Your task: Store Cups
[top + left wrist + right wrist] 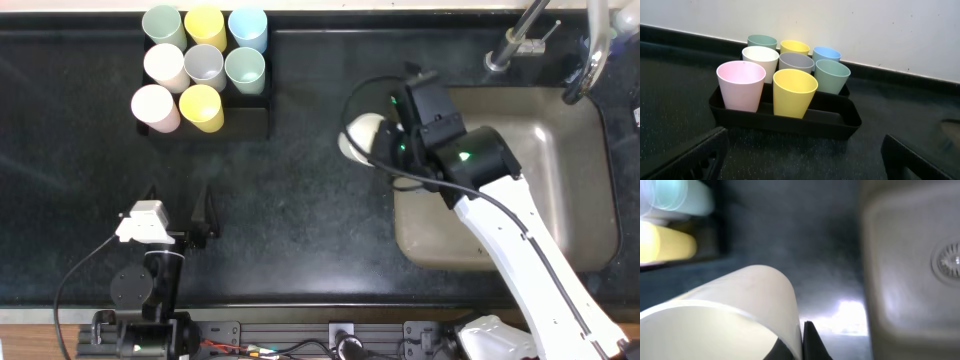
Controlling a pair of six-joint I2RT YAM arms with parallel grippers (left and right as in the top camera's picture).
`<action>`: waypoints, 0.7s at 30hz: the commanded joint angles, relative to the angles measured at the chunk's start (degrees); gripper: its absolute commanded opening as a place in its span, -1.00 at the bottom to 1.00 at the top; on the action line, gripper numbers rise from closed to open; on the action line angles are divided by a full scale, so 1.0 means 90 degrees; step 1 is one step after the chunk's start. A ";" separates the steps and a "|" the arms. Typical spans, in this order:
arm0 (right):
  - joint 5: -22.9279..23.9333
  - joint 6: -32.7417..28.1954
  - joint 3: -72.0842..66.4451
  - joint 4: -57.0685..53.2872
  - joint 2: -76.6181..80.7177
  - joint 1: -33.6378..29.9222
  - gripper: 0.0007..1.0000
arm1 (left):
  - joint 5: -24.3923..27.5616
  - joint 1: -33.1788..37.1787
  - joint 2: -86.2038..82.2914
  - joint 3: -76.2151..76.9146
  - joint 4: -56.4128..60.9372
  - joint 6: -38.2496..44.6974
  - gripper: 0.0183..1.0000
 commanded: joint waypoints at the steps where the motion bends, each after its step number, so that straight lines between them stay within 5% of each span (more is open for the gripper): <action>1: 0.0765 0.0253 0.1698 -0.0634 0.0886 0.0568 -0.91 | -0.0032 0.0041 -0.0063 -0.0005 -0.0036 0.0136 1.00; 7: 0.1083 0.0185 0.4867 -0.2135 0.3130 0.1103 -0.91 | -0.0032 0.0041 -0.0063 -0.0005 -0.0036 0.0136 1.00; 12: 0.0867 -0.0233 0.6994 -0.2433 0.4619 0.1433 -0.91 | -0.0032 0.0041 -0.0063 -0.0005 -0.0036 0.0138 1.00; 21: 0.0432 -0.0262 0.7531 -0.1928 0.5625 0.1928 -0.91 | -0.0032 0.0041 -0.0063 -0.0005 -0.0036 0.0136 1.00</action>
